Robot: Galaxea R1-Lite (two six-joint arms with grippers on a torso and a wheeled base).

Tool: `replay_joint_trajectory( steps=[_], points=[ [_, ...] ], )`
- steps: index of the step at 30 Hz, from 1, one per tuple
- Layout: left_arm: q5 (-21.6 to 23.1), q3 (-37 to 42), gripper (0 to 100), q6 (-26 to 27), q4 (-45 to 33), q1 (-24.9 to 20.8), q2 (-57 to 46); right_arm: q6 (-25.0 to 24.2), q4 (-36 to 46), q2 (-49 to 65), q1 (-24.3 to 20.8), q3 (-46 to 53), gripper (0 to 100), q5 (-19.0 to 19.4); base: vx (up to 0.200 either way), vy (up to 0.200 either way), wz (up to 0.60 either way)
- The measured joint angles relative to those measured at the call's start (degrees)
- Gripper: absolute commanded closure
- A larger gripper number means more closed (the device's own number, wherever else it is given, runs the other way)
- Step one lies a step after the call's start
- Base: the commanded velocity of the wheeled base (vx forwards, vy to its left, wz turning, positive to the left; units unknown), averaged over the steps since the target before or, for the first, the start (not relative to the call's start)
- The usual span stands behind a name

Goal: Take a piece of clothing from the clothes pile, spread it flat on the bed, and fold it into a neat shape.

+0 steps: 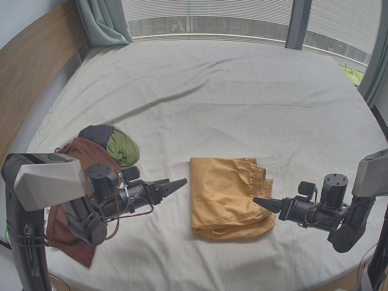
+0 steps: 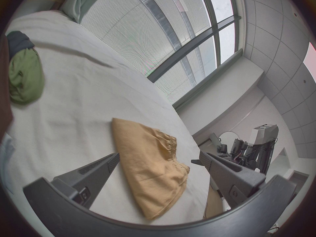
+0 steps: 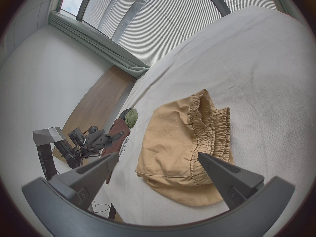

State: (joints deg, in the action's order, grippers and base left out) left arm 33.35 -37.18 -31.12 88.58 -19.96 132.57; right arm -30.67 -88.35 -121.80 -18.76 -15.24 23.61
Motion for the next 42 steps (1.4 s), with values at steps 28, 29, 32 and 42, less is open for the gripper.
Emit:
replay_joint_trajectory(
  steps=[28,29,32,42],
  points=[
    [7.69,9.59,0,11.31,0.00,13.87,-6.91,-0.33,0.02,-6.73,1.21,2.47,0,-0.57,0.000,0.000,0.00],
    [7.70,9.59,0,11.39,0.00,13.90,-6.91,-0.45,0.02,-7.39,1.23,2.10,0,-0.73,0.000,0.000,0.00],
    [7.69,9.59,0,11.51,0.00,14.03,-6.86,-0.99,0.02,-8.87,1.40,1.11,0,-0.95,0.000,0.000,0.00],
    [7.69,9.74,0,11.62,0.00,13.81,-6.52,-4.36,0.02,-10.53,1.32,-1.10,0,-1.97,0.000,0.000,0.00]
  ],
)
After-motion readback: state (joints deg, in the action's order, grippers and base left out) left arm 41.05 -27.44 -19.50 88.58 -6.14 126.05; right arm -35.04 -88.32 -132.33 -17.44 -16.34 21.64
